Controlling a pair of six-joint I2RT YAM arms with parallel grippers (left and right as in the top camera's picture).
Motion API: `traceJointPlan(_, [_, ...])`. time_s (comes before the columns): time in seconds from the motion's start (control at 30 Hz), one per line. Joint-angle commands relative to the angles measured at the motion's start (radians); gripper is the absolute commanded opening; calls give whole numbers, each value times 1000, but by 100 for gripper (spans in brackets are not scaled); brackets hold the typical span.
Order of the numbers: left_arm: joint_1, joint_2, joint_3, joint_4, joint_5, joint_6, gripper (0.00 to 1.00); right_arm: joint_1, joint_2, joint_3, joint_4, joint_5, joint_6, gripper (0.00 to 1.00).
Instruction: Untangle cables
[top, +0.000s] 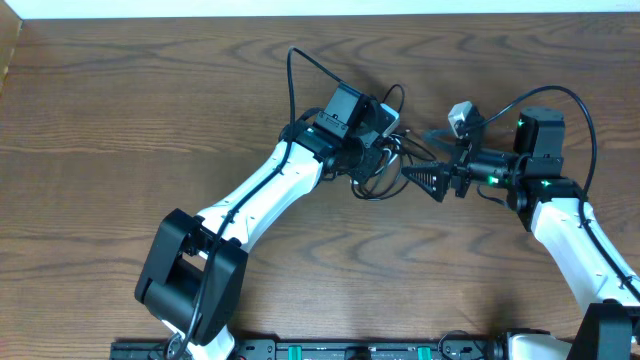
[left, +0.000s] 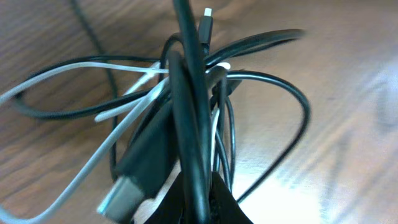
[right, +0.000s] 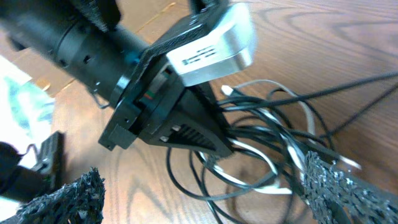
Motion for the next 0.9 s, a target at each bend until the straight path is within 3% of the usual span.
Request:
traceJointPlan(0.0, [1,-16,1,10,240,-19,8,14,-14,1,-39,-83,-116,99])
traceJointPlan(0.13, [1,-16,1,19,343,-19,8,14,-14,1,-90,-60,-196,99])
traceJointPlan(0.27, [1,-16,2,19,410,-12,8,14,-14,1,-139,78,-215,99])
traceJointPlan(0.5, [1,-25,2,18,523,44,8,14,-14,1,-147,148,-237,99])
traceJointPlan(0.63, [1,-31,2,18,575,83,8,14,-14,1,-149,176,-238,93])
traceJointPlan(0.67, [1,-31,2,17,578,86,8,14,-14,1,-147,176,-238,85])
traceJointPlan(0.77, [1,-31,2,14,578,86,8,14,-14,1,-138,175,-252,47])
traceJointPlan(0.87, [1,-31,2,14,578,86,8,14,-14,1,-135,175,-264,29])
